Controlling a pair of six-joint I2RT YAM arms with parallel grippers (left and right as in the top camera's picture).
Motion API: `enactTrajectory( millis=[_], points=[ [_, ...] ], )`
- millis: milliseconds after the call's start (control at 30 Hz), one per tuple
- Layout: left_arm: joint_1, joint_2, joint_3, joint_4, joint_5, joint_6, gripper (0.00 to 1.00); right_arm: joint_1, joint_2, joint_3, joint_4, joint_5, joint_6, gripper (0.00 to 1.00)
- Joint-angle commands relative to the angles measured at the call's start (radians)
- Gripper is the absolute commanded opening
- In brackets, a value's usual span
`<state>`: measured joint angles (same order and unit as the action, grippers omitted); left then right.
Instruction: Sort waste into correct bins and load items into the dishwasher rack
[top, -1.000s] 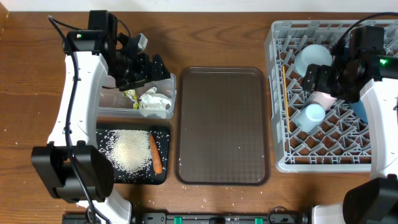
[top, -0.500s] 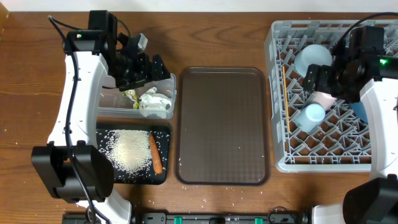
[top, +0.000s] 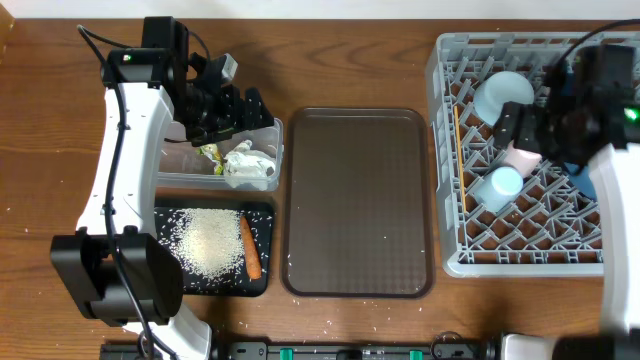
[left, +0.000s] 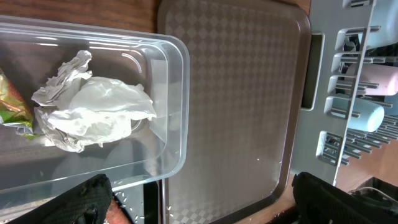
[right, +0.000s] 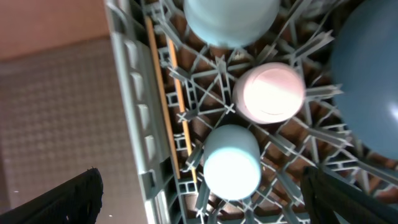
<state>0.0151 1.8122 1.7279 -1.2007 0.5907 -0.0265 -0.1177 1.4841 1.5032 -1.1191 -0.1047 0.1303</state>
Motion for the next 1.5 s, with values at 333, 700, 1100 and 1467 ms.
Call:
enactTrajectory(
  millis=[333, 700, 1100, 1467],
  points=[
    [0.002, 0.005, -0.006, -0.003, -0.008, -0.001, 0.95, 0.066, -0.549, 0.005, 0.000, 0.008, 0.011, 0.99],
    [0.002, 0.005, -0.006, -0.003, -0.008, -0.001, 0.95, 0.154, -0.811, 0.005, 0.000, 0.007, 0.011, 0.99],
    [0.002, 0.005, -0.006, -0.003, -0.008, -0.001, 0.95, 0.152, -0.950, -0.022, -0.071, 0.019, 0.011, 0.99],
    [0.002, 0.005, -0.006, -0.003, -0.008, -0.001, 0.95, 0.159, -1.293, -0.367, 0.039, 0.018, 0.012, 0.99]
  ],
)
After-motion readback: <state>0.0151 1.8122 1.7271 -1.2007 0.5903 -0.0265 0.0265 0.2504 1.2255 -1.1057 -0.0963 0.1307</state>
